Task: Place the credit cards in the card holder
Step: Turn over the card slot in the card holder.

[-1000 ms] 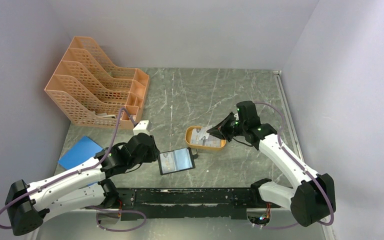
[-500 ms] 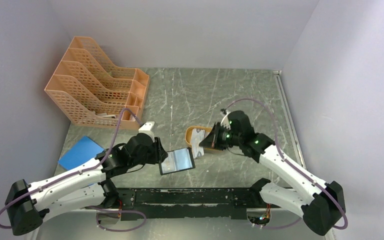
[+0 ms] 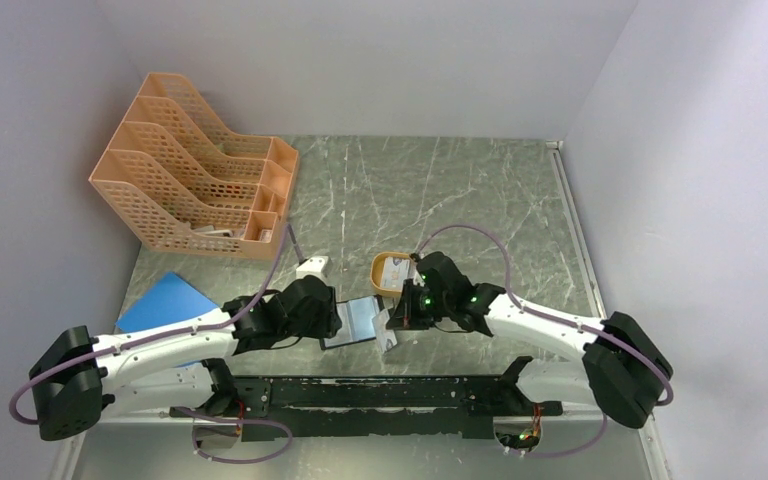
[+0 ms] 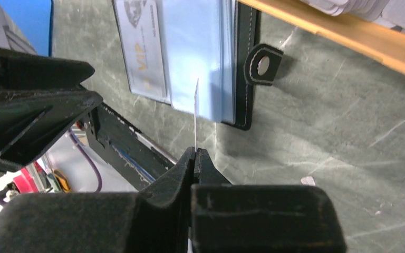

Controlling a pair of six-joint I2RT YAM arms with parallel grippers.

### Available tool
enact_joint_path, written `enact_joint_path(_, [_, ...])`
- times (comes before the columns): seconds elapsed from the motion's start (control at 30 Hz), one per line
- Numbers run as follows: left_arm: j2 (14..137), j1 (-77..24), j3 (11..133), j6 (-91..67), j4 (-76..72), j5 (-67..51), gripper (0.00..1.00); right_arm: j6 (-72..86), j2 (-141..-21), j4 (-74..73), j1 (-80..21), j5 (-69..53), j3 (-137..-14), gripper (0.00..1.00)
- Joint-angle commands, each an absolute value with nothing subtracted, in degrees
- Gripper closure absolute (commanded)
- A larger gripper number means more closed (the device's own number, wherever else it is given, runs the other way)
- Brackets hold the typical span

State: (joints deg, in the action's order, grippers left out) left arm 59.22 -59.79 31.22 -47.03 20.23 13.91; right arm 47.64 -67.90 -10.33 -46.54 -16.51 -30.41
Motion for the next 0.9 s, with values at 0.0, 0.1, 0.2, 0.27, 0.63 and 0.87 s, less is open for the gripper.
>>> enact_joint_path(0.0, [58.8,-60.0,33.1,-48.3,21.7,17.4,0.57,49.2,-70.6,-5.3,-46.9,-14.3,-30.4,1.00])
enact_joint_path(0.1, [59.0,-59.9,33.4,-48.0,21.3,17.1,0.57,49.1,-72.0,-4.8,-47.2,-14.4,-30.2,1.00])
enact_joint_path(0.2, [60.0,-59.9,33.6,-47.5,20.6,16.5,0.56,49.1,-73.6,-5.0,-47.6,-14.4,-30.4,1.00])
enact_joint_path(0.27, [60.9,-59.9,34.0,-47.3,20.0,15.8,0.56,49.2,-74.8,-5.1,-48.1,-14.3,-30.6,1.00])
enact_joint_path(0.63, [68.2,-59.9,36.3,-46.3,18.0,14.6,0.56,51.9,-81.2,-3.0,-52.8,-13.5,-32.9,1.00])
enact_joint_path(0.87, [75.6,-60.0,39.0,-46.0,17.6,14.8,0.58,52.3,-81.6,-3.1,-53.7,-13.1,-33.2,1.00])
